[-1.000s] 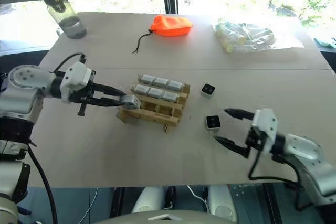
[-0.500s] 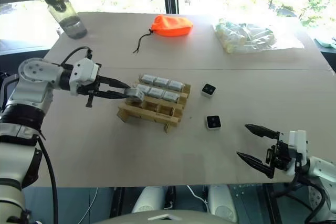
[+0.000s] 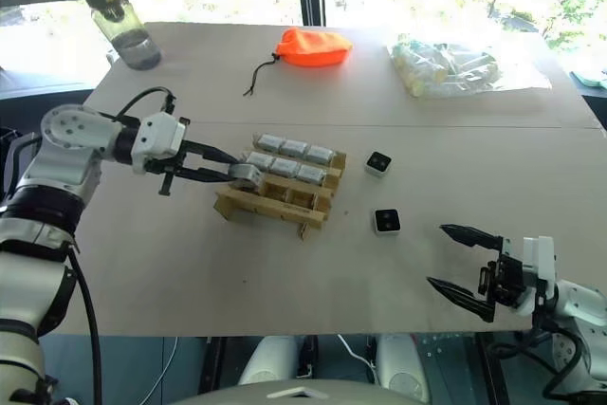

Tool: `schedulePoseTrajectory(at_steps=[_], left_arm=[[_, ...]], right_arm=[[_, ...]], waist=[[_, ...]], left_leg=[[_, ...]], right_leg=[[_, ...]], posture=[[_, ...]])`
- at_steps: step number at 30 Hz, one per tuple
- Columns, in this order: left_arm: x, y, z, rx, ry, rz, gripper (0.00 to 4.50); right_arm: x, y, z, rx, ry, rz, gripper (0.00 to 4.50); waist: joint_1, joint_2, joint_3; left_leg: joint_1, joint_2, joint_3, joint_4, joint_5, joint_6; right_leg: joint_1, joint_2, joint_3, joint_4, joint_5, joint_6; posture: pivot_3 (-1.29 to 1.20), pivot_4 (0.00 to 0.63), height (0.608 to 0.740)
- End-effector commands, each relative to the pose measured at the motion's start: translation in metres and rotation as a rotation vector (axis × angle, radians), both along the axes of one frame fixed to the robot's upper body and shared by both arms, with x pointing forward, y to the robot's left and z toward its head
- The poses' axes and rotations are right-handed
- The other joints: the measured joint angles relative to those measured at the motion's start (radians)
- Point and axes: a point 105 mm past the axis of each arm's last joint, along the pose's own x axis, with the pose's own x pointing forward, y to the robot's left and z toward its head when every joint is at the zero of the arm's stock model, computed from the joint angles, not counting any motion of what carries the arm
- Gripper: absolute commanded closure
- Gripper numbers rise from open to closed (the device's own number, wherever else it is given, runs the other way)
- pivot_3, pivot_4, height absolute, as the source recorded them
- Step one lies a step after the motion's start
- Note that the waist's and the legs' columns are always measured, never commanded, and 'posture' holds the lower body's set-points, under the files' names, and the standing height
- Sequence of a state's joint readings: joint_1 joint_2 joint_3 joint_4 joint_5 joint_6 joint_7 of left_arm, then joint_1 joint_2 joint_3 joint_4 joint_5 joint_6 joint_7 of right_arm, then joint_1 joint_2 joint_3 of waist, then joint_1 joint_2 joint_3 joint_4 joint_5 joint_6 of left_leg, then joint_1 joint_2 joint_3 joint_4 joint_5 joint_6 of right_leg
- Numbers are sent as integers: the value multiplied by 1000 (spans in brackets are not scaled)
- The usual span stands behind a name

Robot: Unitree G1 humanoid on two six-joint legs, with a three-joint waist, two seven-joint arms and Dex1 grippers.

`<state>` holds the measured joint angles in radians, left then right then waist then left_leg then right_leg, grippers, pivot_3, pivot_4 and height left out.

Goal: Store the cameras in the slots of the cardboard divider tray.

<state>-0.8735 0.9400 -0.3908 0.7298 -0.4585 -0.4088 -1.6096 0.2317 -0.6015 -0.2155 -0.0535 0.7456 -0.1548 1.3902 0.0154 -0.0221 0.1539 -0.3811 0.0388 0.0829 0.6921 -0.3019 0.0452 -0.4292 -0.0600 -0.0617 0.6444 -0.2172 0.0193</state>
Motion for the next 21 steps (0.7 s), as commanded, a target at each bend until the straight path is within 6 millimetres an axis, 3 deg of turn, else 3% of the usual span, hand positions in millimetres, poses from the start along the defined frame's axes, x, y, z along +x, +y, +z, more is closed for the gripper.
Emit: schedulePoseTrajectory(at_steps=[1,10,21], left_arm=[[4,4,6,45,-31,4,3843],[8,7,10,39,-20,26,3843],[0,7,-3,88,49,1,3843]], right_arm=[[0,-6,7,5,-30,-12,28],[-1,-7,5,11,-30,-22,28],[0,-9,3,7,-32,-24,28]], waist=[[1,0,0],[0,0,0],[-2,0,0]], left_leg=[[0,0,0,0,0,0],[-1,0,0,4,0,0],[-2,0,-1,5,-1,1]], right_leg=[[0,0,0,0,0,0],[0,0,0,2,0,0],[0,0,0,2,0,0]], posture=[[0,150,726],[0,150,726],[0,150,726]])
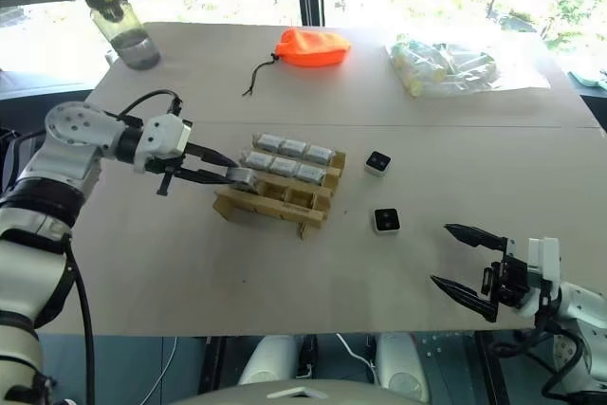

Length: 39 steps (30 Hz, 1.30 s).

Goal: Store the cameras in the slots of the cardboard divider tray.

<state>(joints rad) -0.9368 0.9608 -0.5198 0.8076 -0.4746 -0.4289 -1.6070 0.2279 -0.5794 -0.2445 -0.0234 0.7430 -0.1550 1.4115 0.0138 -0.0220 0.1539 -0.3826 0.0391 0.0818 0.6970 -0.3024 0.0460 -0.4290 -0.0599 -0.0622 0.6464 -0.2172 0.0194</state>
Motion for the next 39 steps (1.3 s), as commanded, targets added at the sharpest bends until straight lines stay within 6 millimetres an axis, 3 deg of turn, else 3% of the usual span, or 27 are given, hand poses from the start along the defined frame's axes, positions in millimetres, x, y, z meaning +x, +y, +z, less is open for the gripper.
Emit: schedulePoseTrajectory(at_steps=[1,2,10,20,23,26,28,34,39], left_arm=[[-4,1,3,23,12,-16,3843],[-4,1,3,25,15,-16,3843],[-2,-1,-1,50,32,-22,99],[-2,-16,37,-173,-10,-27,99],[-23,-21,46,-255,88,-58,99],[-42,-22,49,-273,157,-81,99],[-53,-21,55,-286,204,-84,99],[-64,-17,63,-301,225,-64,99],[-74,-10,64,-295,257,-28,99]], right_arm=[[0,-3,6,-10,-34,0,28],[0,-3,5,-11,-35,1,28],[-1,-2,4,-22,-35,0,0],[11,22,7,-101,-12,-98,0],[25,47,2,-142,-24,-309,0],[39,49,-10,-275,1,-614,0],[41,52,-12,-280,54,-718,0],[43,69,-11,-173,208,-739,0],[30,87,-13,-151,289,-638,0]], waist=[[0,0,0],[-1,0,0],[2,0,0],[1,0,0],[-3,0,0],[-4,1,0],[-1,1,0],[1,0,-1],[-1,0,0]], left_leg=[[0,0,0,0,0,0],[0,0,0,0,0,0],[-1,0,0,1,0,0],[-1,1,-1,2,0,1],[-1,2,-1,2,0,0],[-2,3,-1,2,-1,0],[-3,2,0,3,0,0],[-1,0,0,5,0,0],[-1,1,-1,5,0,0]], right_leg=[[0,0,0,0,0,0],[0,0,0,0,0,0],[0,0,0,0,0,0],[0,0,-1,1,0,0],[0,0,-1,2,0,0],[-4,-1,1,6,-1,0],[-5,-2,0,8,-1,0],[-1,-3,1,7,-5,0],[-2,-1,1,7,-3,1]], posture=[[0,150,726],[0,150,726],[0,150,726],[0,150,726],[0,150,726],[0,150,726],[0,150,726],[0,150,726],[0,150,726]])
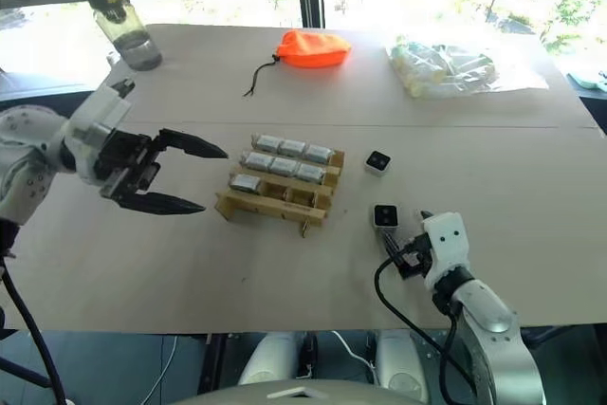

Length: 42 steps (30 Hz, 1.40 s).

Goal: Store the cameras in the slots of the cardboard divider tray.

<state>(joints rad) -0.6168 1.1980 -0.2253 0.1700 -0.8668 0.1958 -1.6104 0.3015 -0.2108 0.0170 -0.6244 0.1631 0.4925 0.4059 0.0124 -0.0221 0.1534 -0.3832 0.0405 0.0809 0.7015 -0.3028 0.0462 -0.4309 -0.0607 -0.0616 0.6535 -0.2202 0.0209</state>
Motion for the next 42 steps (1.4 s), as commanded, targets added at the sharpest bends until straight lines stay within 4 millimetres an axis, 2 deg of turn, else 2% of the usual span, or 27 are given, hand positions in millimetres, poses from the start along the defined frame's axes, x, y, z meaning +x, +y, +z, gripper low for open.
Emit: schedulePoseTrajectory(at_steps=[1,6,10,14,19,28,31,32,34,35,42], left_arm=[[-9,6,15,11,-34,14,99],[-17,12,10,38,-25,39,99],[-20,6,19,-61,-54,124,99],[-34,7,14,-69,-17,178,99],[-42,12,7,-28,-9,227,99],[-44,13,7,-20,-10,243,99],[-42,11,7,-24,-11,240,0],[-42,10,7,-26,-12,239,0],[-40,9,7,-27,-15,236,0],[-40,8,7,-27,-15,235,0],[-35,4,8,-21,-24,209,0]], right_arm=[[-9,12,9,25,2,50,0],[-4,20,6,35,12,28,0],[10,31,9,47,-6,-18,0],[17,34,6,51,22,-68,0],[20,35,2,40,48,-102,0],[20,35,0,44,73,-108,0],[20,34,1,28,68,-110,859],[19,34,1,29,66,-110,1454],[19,34,2,37,62,-110,2281],[19,33,2,38,62,-111,2555],[18,26,4,31,52,-111,2546]], waist=[[0,0,0],[-1,0,0],[-2,0,0],[-4,0,0],[-1,1,0],[-3,1,0],[-3,1,0],[-3,1,0],[-3,1,0],[-3,0,0],[-5,0,0]], left_leg=[[0,0,0,0,0,0],[0,0,1,-1,0,0],[0,0,1,-1,0,0],[0,1,1,-1,0,0],[-1,0,0,-1,0,-1],[0,0,1,-1,0,-1],[0,0,1,-1,0,-1],[0,0,1,-1,0,-1],[0,0,1,-1,0,-1],[0,0,1,-1,0,-1],[0,0,1,-2,0,-1]], right_leg=[[0,0,0,0,0,0],[-1,0,1,-1,-1,0],[-1,0,1,-1,-1,0],[-1,0,1,-1,-1,0],[-1,-1,-1,-3,1,-2],[0,-1,0,-2,-1,0],[0,-1,0,-2,-1,0],[0,-1,0,-2,0,0],[0,-1,0,-2,0,0],[0,-1,0,-2,0,0],[0,-1,0,-2,0,0]], posture=[[0,150,726],[0,150,726],[0,150,726],[0,150,726],[0,150,726],[0,150,726],[0,150,726],[0,150,726],[0,150,726],[0,150,726],[0,150,726]])
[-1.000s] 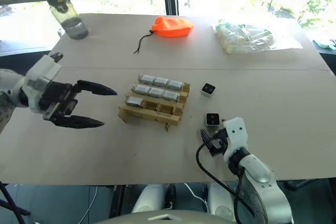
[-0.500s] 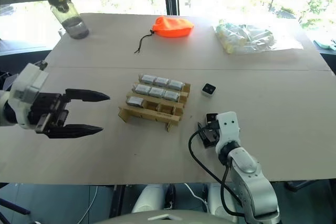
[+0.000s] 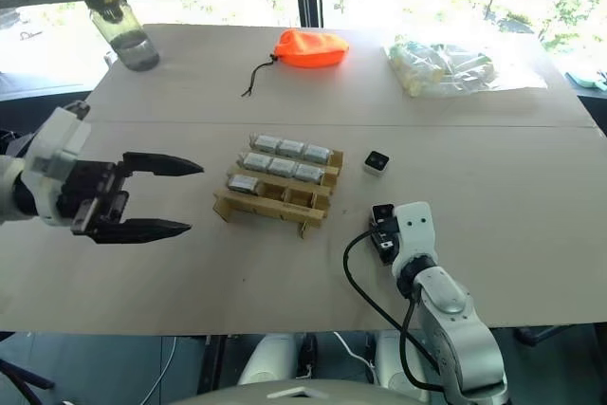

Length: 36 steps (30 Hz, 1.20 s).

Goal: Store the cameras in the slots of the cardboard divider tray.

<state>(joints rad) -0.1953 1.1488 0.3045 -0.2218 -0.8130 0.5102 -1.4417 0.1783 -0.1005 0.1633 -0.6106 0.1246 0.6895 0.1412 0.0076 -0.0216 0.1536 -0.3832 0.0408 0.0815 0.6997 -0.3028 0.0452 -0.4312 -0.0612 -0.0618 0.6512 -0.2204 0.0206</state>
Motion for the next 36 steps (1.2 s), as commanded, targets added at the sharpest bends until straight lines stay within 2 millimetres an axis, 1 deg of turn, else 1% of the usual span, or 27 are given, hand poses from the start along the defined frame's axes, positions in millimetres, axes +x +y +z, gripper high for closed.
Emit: schedulePoseTrajectory(at_steps=[1,3,5,7,8,10,12,16,18,21,23,25,27,29,31,36], left_arm=[[1,-3,7,-2,-28,-27,0],[2,-6,6,-4,-21,-48,0],[5,-12,6,-19,-15,-72,0],[13,-17,6,-41,-4,-68,0],[19,-19,2,-23,-3,-58,0],[36,-22,-12,73,-46,3,0],[44,-30,-21,109,-31,-4,0],[55,-50,-21,68,10,-56,0],[60,-58,-20,56,30,-76,0],[66,-65,-19,40,57,-94,0],[77,-69,-21,52,87,-63,0],[88,-70,-28,114,83,-21,0],[98,-75,-26,96,108,20,0],[100,-80,-25,79,123,17,0],[99,-82,-28,100,126,3,0],[101,-87,-26,98,112,-15,0]], right_arm=[[-3,-4,12,-5,-52,58,2546],[-9,-1,16,-89,-110,230,2546],[-12,-3,19,-239,-190,416,2546],[-8,-8,27,-344,-254,516,2546],[-5,-7,33,-371,-286,558,2546],[-1,-2,46,-432,-371,660,2546],[5,5,59,-526,-466,738,2546],[16,24,83,-664,-657,854,2546],[19,33,90,-756,-752,911,2546],[23,42,94,-862,-858,963,2546],[29,51,100,-963,-972,985,2546],[33,58,104,-1069,-1108,995,2546],[39,62,102,-1152,-1190,1011,2546],[45,66,101,-1187,-1230,1003,2546],[47,72,103,-1192,-1269,991,2546],[46,88,102,-1177,-1334,1003,2546]], waist=[[0,0,0],[3,1,0],[3,2,1],[3,1,1],[3,1,1],[2,1,1],[1,1,1],[4,1,1],[5,0,1],[5,0,1],[5,0,1],[4,0,1],[4,0,1],[4,0,1],[3,0,1],[-4,0,1]], left_leg=[[0,0,0,0,0,0],[0,0,0,0,0,0],[0,-1,1,0,0,0],[0,-2,1,0,0,1],[0,-2,1,0,0,1],[0,-2,1,0,0,1],[1,-1,0,0,0,1],[-1,0,0,0,0,1],[-2,0,0,0,0,1],[-3,-1,0,0,0,1],[-5,-2,0,0,0,1],[-7,-2,0,1,0,1],[-7,-2,-1,1,0,1],[-7,-2,-1,1,0,1],[-8,-1,-2,1,0,1],[-12,-1,-1,1,0,0]], right_leg=[[0,0,0,0,0,0],[0,0,0,-1,0,0],[0,-1,1,-2,0,0],[1,-1,1,-4,-1,0],[2,0,1,-4,0,1],[2,4,1,-4,0,2],[2,6,1,-4,1,1],[0,7,1,-4,3,-1],[0,7,1,-5,3,-1],[-1,6,1,-6,3,-1],[-2,6,1,-8,3,-1],[-2,5,0,-7,3,-1],[-3,5,0,-7,3,-1],[-3,5,-1,-6,3,-1],[-4,5,-1,-7,3,-1],[-8,5,-1,-6,3,-1]], posture=[[0,150,726],[0,150,726],[0,150,726],[0,150,726],[0,150,726],[0,150,726],[0,150,726],[0,150,726],[0,150,726],[0,150,726],[0,150,726],[0,150,726],[0,150,726],[0,150,726],[0,150,726],[0,150,726]])
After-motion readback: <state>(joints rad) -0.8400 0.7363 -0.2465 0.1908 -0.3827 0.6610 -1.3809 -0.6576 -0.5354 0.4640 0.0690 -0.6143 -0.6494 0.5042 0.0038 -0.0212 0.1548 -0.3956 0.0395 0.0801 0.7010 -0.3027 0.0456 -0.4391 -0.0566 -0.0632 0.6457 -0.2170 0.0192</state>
